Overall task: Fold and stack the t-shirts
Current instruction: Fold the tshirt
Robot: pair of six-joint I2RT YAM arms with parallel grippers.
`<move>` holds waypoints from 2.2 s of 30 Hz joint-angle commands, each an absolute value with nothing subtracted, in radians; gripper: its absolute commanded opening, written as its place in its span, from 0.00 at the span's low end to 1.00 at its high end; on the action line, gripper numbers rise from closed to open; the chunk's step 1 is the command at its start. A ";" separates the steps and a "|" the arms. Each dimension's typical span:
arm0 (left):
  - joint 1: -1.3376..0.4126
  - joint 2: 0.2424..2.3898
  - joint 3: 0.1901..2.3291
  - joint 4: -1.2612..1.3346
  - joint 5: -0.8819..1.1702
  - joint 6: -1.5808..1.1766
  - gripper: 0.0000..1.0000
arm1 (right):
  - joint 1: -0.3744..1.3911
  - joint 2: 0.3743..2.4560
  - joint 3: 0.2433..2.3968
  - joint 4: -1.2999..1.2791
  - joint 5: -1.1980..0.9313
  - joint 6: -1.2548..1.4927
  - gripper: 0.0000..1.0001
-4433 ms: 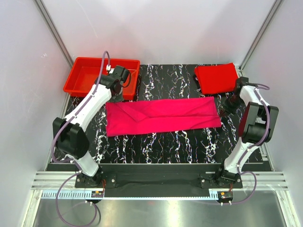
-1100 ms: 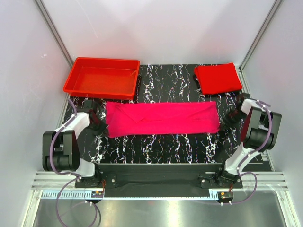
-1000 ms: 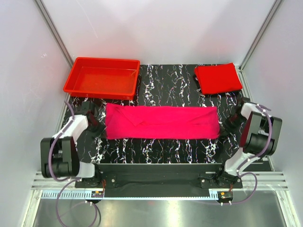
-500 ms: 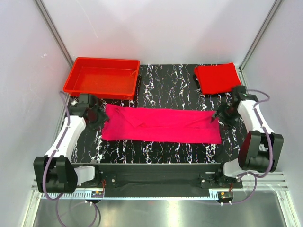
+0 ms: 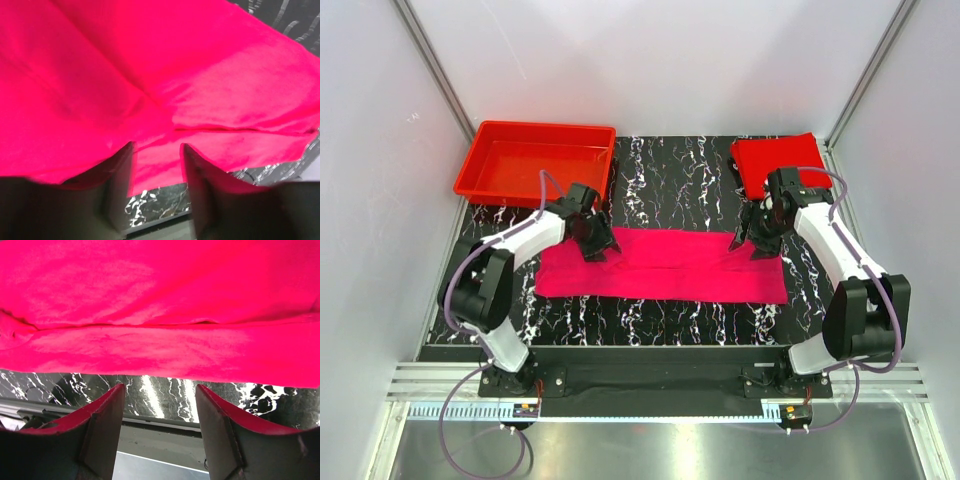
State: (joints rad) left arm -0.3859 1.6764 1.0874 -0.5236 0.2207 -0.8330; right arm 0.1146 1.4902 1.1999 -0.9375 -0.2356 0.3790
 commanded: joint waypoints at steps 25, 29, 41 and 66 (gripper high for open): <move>-0.405 1.716 1.175 -0.700 0.066 -0.922 0.53 | 0.121 1.471 1.152 -0.884 -0.318 0.350 0.66; -0.407 1.753 1.221 -0.722 0.061 -0.908 0.54 | 0.123 1.470 1.155 -0.884 -0.313 0.347 0.65; -0.405 1.795 1.233 -0.707 0.074 -0.907 0.54 | 0.121 1.470 1.154 -0.888 -0.307 0.344 0.66; -0.449 1.915 1.620 -0.656 0.023 -0.695 0.53 | 0.123 1.470 1.144 -0.894 -0.299 0.339 0.66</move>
